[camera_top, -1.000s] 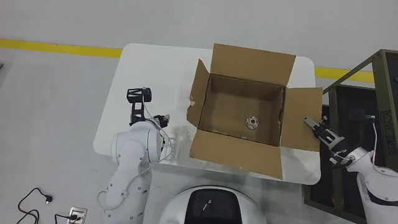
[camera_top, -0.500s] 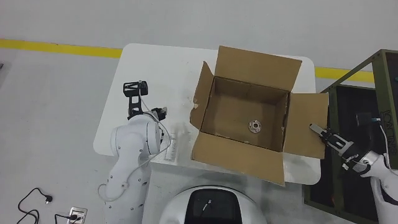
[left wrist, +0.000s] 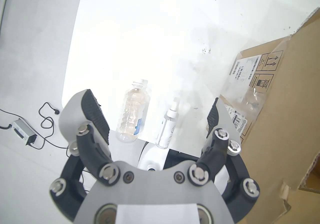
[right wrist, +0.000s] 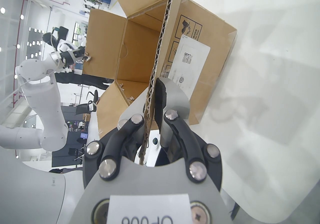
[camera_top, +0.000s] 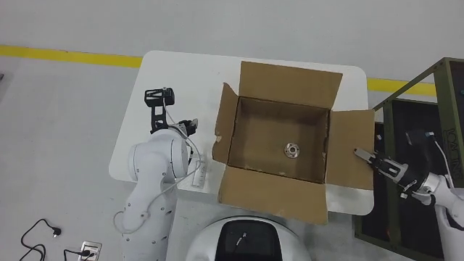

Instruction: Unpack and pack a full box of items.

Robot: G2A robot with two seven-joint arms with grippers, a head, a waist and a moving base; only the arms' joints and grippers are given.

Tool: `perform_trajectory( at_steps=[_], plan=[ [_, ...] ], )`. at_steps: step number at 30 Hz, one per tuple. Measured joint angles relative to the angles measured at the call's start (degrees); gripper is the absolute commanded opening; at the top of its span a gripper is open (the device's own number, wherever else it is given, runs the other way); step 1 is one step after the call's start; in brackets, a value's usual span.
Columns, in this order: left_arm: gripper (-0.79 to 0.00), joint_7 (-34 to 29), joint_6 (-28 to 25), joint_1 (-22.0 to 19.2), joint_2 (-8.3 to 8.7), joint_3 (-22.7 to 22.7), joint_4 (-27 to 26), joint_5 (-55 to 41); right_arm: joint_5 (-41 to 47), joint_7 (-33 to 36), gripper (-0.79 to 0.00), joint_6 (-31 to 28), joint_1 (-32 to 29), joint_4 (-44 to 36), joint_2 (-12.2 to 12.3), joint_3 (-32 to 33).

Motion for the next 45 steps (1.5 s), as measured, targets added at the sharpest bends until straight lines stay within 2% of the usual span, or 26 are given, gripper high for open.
perform_trajectory(
  at_steps=[1,2,3,11,18,21,25,28,32,45],
  plan=[
    [0.000,0.00,0.00,0.00,0.00,0.00,0.00,0.00,-0.51,-0.27,-0.671,0.09,0.27,0.12,0.09,-0.18],
    [0.000,0.00,0.00,0.00,0.00,0.00,0.00,0.00,-0.98,-0.49,-0.074,0.19,0.48,0.18,0.15,-0.30],
    [0.000,0.00,0.00,0.00,0.00,0.00,0.00,0.00,-1.60,-0.77,0.000,0.30,0.68,0.20,0.22,-0.40],
    [0.000,0.00,0.00,0.00,0.00,0.00,0.00,0.00,-6.46,-6.13,0.000,3.06,0.77,-0.34,0.62,-0.04],
    [0.000,0.00,0.00,0.00,0.00,0.00,0.00,0.00,-10.95,-14.91,0.000,6.84,-2.58,-5.76,0.82,5.20],
    [0.000,0.00,0.00,0.00,0.00,0.00,0.00,0.00,-18.79,-20.26,0.000,8.45,-4.44,-11.57,0.89,7.54],
    [0.000,0.00,0.00,0.00,0.00,0.00,0.00,0.00,-34.64,-29.29,0.000,10.81,-7.85,-21.91,0.55,7.40],
    [0.000,0.00,0.00,0.00,0.00,0.00,0.00,0.00,-39.51,-33.38,0.000,13.24,-10.00,-27.18,0.12,5.64],
    [0.000,0.00,0.00,0.00,0.00,0.00,0.00,0.00,-46.17,-37.05,0.000,14.40,-11.08,-30.13,-0.12,3.13],
    [0.000,0.00,0.00,0.00,0.00,0.00,0.00,0.00,-47.49,-37.79,0.000,14.32,-11.17,-30.03,-0.15,2.71]
  ],
)
